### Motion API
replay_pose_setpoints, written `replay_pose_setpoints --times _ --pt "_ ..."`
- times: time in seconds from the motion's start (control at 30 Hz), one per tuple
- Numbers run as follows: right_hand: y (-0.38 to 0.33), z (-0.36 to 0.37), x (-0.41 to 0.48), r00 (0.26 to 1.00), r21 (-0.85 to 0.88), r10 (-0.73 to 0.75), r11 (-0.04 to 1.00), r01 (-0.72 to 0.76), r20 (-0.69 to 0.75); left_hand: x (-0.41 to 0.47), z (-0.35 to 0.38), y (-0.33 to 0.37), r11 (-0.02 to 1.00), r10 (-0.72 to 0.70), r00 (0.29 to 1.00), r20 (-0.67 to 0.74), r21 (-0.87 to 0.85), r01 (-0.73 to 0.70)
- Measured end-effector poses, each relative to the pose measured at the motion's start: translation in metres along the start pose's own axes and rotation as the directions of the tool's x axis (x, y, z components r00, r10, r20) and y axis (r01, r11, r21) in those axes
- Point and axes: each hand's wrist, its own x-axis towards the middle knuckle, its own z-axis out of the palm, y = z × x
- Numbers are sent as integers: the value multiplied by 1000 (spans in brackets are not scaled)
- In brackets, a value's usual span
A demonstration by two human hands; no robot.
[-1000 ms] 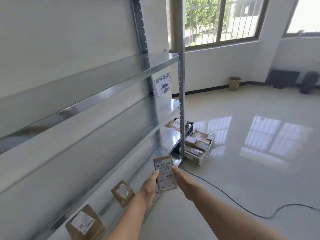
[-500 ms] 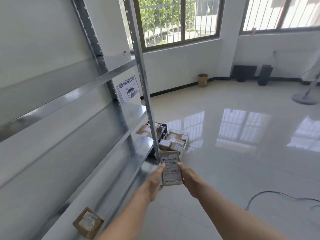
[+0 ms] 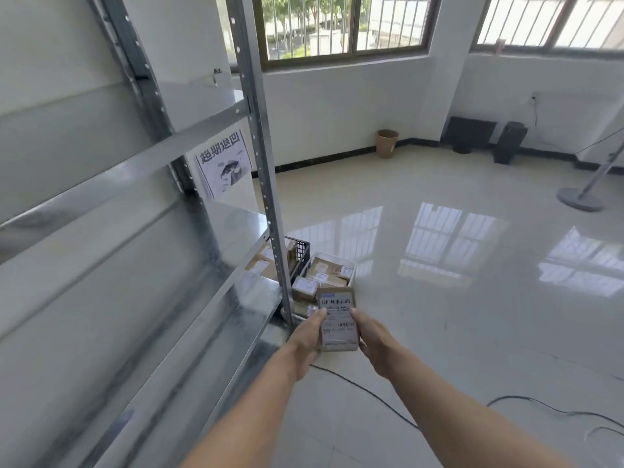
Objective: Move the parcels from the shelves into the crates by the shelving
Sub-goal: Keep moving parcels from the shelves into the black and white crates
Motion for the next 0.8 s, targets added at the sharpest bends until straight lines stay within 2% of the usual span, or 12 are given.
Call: replay_pose_setpoints --times 0.13,0.4,0.57,0.8 --pt "-21 -17 46 1000 -1 15 1000 -15 -26 43 2 27 999 24 1000 14 25 -25" --pt "-61 -75 151 997 3 71 997 -71 11 137 30 79 997 39 999 -22 68 -37" --pt "-100 -137 232 993 -39 106 994 -104 55 223 71 119 1000 7 997 -77 -22 -9" --pt "-160 -203 322 978 -131 141 984 -121 152 311 114 176 992 20 985 -169 -122 -41"
